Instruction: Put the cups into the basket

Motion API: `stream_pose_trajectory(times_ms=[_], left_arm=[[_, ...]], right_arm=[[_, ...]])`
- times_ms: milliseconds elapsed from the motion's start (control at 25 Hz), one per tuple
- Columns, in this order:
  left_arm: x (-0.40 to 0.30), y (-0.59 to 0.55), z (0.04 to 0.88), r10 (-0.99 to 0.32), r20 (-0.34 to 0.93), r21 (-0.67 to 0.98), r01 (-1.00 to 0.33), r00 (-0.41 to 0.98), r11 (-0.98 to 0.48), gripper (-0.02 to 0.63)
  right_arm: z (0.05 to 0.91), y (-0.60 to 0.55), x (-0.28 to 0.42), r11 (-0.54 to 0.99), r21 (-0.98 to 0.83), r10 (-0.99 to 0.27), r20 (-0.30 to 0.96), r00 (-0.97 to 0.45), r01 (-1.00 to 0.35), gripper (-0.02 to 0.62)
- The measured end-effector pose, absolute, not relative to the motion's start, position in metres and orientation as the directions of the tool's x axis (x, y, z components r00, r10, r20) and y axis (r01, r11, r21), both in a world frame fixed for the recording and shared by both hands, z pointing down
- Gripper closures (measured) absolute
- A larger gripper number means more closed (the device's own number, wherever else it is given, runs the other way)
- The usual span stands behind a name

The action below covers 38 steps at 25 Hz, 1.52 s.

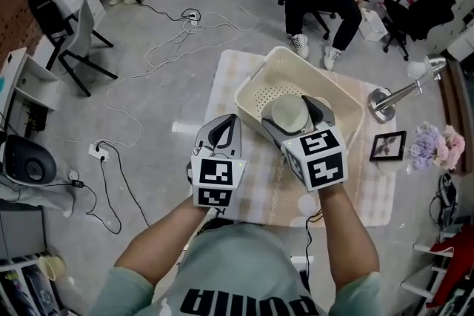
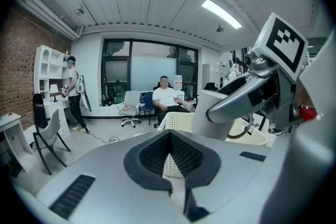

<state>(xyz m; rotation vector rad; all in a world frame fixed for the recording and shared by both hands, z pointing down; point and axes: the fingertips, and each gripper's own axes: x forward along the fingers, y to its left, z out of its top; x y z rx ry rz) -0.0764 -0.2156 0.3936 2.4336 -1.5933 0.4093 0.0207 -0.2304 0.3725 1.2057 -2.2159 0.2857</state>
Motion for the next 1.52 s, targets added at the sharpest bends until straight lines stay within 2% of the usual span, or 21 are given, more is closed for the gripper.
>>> stream_pose_trajectory(times_ms=[360,1520], left_arm=[[-0.078,-0.234,0.403,-0.858,0.351,0.025,-0.92,0.375,-0.392,0.6],[-0.06,-0.269,0.458,-0.8,0.435,0.074,-0.901,0.414,-0.427,0.6]], right_arm=[[0.403,-0.267,0.032,0.563,0.105,-0.671,0.637,-0.379,-0.819,0.201],[0.525,-0.316,0.036,0.613,0.042,-0.481,0.811,-0.331,-0.789,0.201]])
